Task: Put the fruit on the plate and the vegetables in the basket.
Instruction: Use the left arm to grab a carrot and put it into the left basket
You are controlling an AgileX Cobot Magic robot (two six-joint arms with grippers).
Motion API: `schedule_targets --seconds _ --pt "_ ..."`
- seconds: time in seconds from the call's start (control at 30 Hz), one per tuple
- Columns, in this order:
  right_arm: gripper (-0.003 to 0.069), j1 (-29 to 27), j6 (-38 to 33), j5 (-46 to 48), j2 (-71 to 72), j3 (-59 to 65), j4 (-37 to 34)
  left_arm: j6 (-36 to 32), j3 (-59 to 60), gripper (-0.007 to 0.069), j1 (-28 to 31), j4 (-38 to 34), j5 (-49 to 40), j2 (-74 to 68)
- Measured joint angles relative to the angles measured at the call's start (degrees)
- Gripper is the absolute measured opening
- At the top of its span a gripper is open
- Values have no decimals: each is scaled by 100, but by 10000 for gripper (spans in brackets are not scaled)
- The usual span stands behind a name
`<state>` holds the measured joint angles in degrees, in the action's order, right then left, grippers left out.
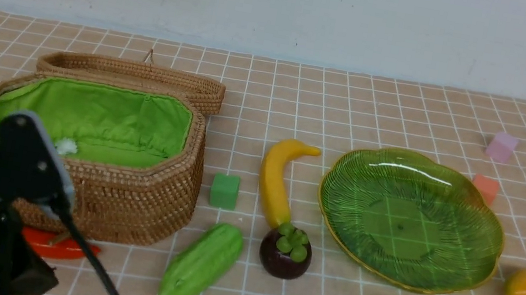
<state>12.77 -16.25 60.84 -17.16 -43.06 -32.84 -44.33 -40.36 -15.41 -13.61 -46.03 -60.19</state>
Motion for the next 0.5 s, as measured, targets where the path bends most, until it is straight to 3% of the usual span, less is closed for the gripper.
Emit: schedule_targets --seconds 0.07,0.2,0.23,0.37,0.5 --pt "55 29 -134 283 -109 -283 14 -218 64 -13 0 292 125 -15" --pt "56 36 -551 778 -164 -649 19 -388 368 8 0 1718 599 -317" --pt "56 36 -564 791 -158 -649 19 -388 382 8 0 1718 619 -340" --pt "59 36 -690 847 -159 -649 45 -147 550 158 0 2568 1048 -830" --pt "66 36 -708 829 -159 -649 47 30 566 410 0 3397 1772 -1441"
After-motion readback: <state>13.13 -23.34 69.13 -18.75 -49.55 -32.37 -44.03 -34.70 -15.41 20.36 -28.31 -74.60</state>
